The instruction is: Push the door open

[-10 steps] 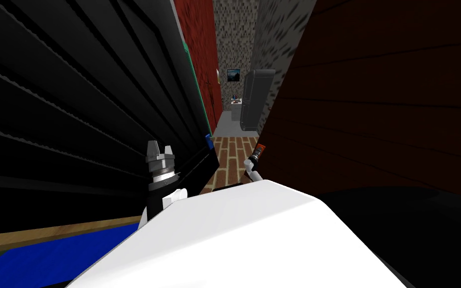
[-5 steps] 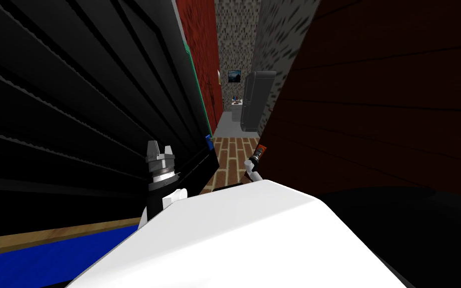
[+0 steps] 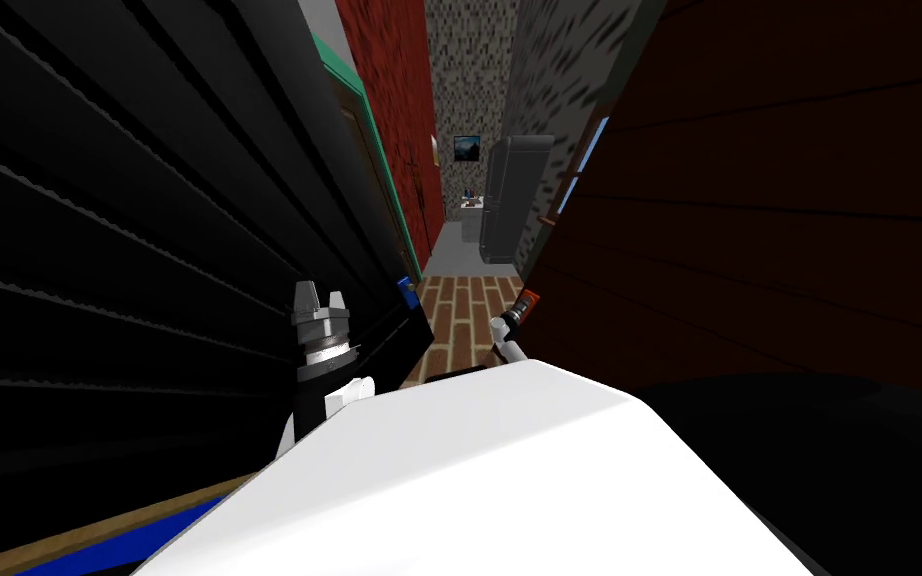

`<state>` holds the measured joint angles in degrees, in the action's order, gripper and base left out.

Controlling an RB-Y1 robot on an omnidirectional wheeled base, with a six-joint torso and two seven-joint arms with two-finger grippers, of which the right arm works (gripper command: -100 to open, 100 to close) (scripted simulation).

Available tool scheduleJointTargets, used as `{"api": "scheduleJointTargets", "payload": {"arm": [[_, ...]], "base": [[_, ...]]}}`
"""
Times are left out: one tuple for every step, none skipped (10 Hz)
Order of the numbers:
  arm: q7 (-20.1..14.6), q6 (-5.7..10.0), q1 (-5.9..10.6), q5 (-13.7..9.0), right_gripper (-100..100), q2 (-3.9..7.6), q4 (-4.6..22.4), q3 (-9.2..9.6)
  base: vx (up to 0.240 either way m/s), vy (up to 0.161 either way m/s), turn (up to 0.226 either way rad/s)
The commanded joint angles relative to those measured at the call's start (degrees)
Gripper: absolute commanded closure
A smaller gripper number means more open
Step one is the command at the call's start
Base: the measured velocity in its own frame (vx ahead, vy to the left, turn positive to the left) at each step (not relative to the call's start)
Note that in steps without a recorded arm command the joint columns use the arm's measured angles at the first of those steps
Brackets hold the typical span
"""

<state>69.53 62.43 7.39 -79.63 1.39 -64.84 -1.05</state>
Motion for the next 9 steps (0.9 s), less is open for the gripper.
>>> {"api": "scheduleJointTargets", "payload": {"arm": [[0.7,1.99,-0.29,-0.7,100,-0.42,-0.9,-0.58],[1.1,2.85,-0.26,-1.2,100,-1.0,-1.0,-0.84],[1.3,3.52,-0.24,-1.5,100,-1.56,-1.1,-1.04],[1.0,2.98,-0.34,-1.3,100,-1.3,-0.7,-0.85],[1.4,4.2,-0.55,-2.2,100,0.25,-1.2,-1.83],[1.4,4.47,-0.61,-2.4,100,0.52,-1.2,-2.06],[1.6,5.05,-0.74,-2.9,100,0.97,-1.4,-2.56],[1.6,5.35,-0.81,-3.1,100,1.14,-1.5,-2.82],[1.8,5.98,-0.95,-3.6,100,1.36,-1.7,-3.36]], "base": [[0.181,-0.123,-0.01],[0.164,-0.131,-0.012],[0.148,-0.103,-0.01],[0.064,-0.044,-0.01],[0.122,-0.085,-0.038],[0.16,-0.109,-0.034],[0.142,-0.117,-0.032],[0.168,-0.114,-0.044],[0.193,-0.088,-0.073]]}}
